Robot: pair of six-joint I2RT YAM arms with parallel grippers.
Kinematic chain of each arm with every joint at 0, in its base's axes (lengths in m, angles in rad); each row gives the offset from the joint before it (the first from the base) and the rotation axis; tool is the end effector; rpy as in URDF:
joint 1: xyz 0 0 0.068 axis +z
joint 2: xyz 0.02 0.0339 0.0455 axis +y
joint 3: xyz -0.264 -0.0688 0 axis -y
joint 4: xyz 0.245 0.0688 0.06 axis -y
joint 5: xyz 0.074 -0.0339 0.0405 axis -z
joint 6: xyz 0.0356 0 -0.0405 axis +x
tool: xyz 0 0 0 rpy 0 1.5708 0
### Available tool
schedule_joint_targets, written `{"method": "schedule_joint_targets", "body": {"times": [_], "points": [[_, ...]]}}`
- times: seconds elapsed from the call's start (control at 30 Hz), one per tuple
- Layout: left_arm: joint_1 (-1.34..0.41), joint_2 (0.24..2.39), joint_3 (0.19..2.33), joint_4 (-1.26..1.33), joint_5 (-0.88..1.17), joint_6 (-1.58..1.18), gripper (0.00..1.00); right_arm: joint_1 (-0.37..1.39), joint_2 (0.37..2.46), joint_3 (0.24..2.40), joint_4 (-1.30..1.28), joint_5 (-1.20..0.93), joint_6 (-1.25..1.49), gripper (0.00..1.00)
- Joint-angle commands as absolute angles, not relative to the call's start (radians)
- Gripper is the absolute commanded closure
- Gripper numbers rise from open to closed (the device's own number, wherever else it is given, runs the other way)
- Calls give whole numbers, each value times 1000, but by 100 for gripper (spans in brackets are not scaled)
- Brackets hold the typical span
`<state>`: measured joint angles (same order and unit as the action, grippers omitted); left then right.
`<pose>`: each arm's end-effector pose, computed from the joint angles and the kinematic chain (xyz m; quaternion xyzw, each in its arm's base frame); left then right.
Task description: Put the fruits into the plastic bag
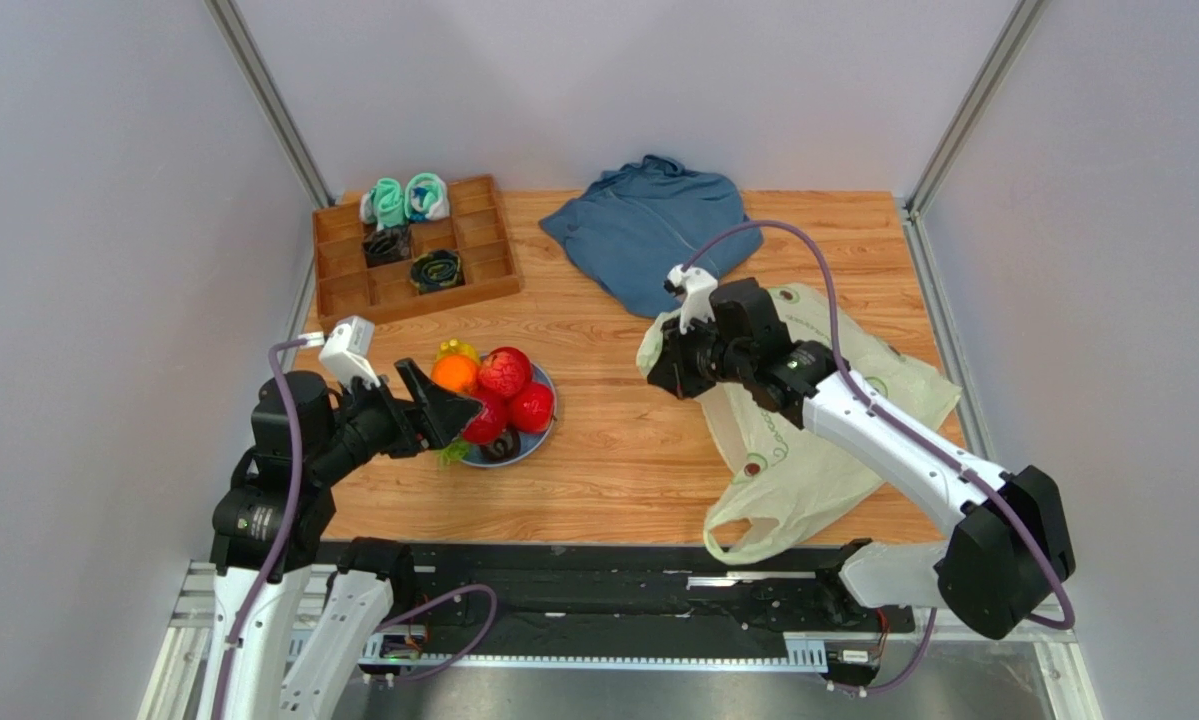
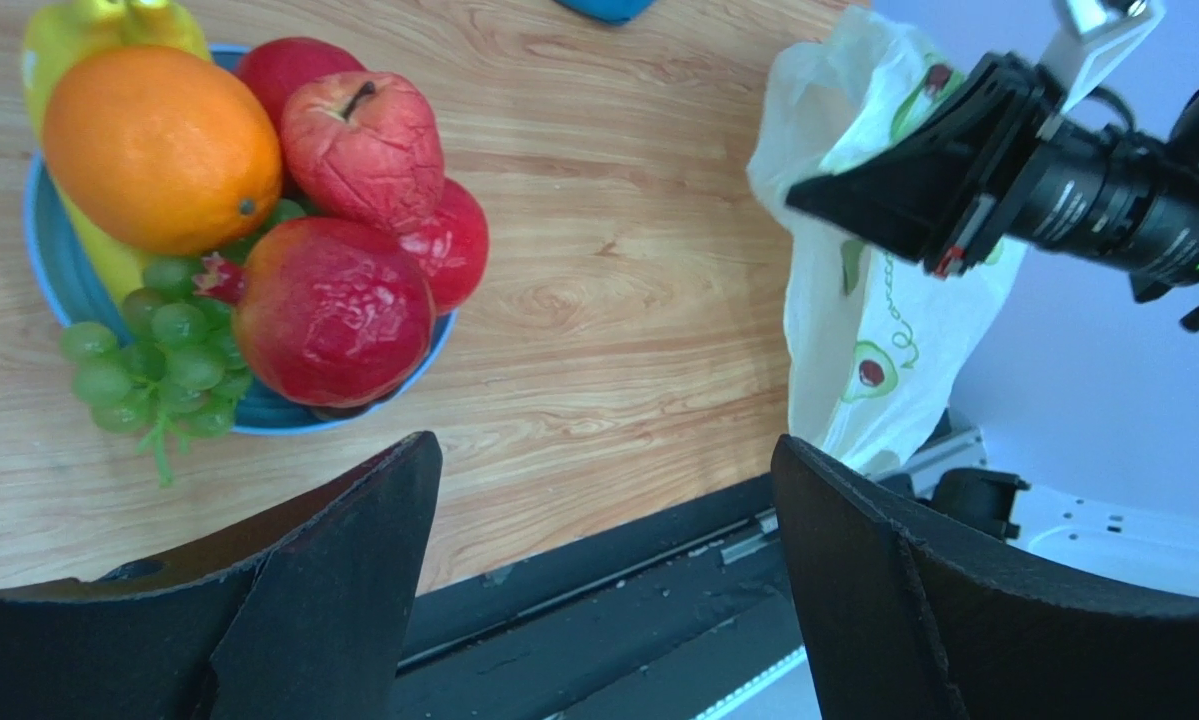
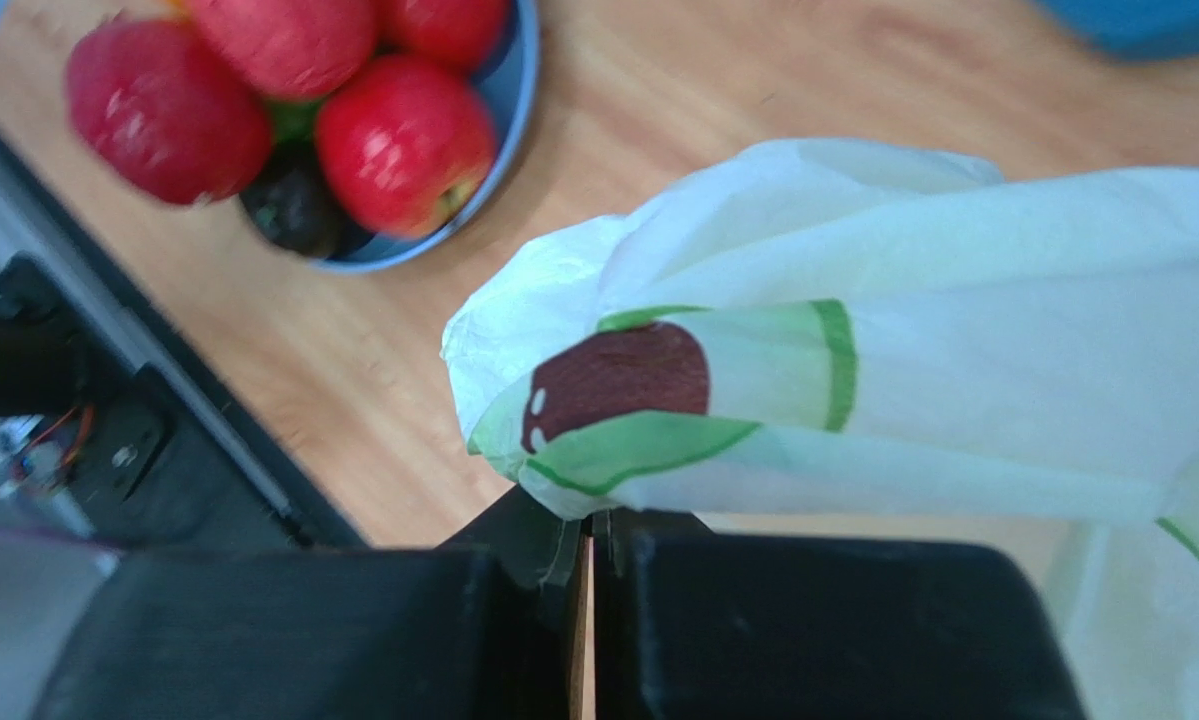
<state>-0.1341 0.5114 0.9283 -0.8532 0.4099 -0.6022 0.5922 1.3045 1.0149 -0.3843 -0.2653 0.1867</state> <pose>0.0835 -0.0256 0.3517 -0.0851 0.8286 -0.3495 0.4290 0.2330 0.1680 0.2881 -0.2360 0.8634 0.2734 0.3523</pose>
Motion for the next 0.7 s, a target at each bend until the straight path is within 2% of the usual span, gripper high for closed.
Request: {"method": "schedule_joint_targets", "body": {"times": [0.0,0.13,0.43,0.67], "points": [[-130,515,890,-686,509,-690,11,664,1255,950,-382,-402,282,100],[-172,506,842,-623,514,-736,13,779,1250,934,-367,-387,339,100],[-470,523,758,-526,335,-833,15,977,1325,991,-285,-339,425,100],[-661,623,792,-477,183,-836,15,1043,1330,1015,-290,-316,442,100]]}}
